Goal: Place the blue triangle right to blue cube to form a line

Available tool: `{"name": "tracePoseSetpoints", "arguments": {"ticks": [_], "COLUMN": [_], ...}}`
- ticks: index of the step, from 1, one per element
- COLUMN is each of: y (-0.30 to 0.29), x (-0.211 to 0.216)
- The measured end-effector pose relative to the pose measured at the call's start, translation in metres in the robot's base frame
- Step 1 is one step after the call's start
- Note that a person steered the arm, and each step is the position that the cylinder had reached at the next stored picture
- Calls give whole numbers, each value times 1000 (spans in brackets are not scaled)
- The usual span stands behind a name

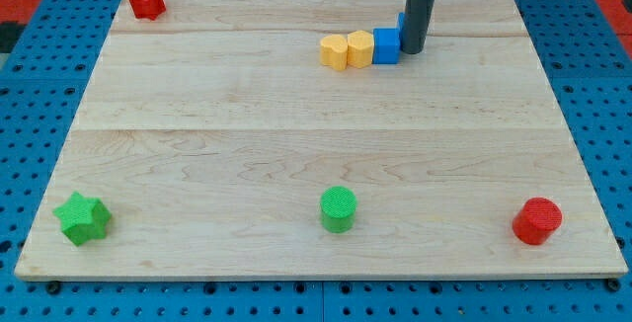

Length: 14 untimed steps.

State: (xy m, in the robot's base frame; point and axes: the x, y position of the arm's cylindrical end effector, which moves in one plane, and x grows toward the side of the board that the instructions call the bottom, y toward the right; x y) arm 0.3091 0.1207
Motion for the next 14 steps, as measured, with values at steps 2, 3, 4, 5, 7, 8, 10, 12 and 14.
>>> {"name": "tracePoseSetpoints", "arguments": {"ticks": [2,3,4,5,7,8,10,12,14], "y": [21,56,65,47,7,5,-1,-2,-2], "x": [-1,-16,-56,-78,-76,-70,-62,-56,-48]}}
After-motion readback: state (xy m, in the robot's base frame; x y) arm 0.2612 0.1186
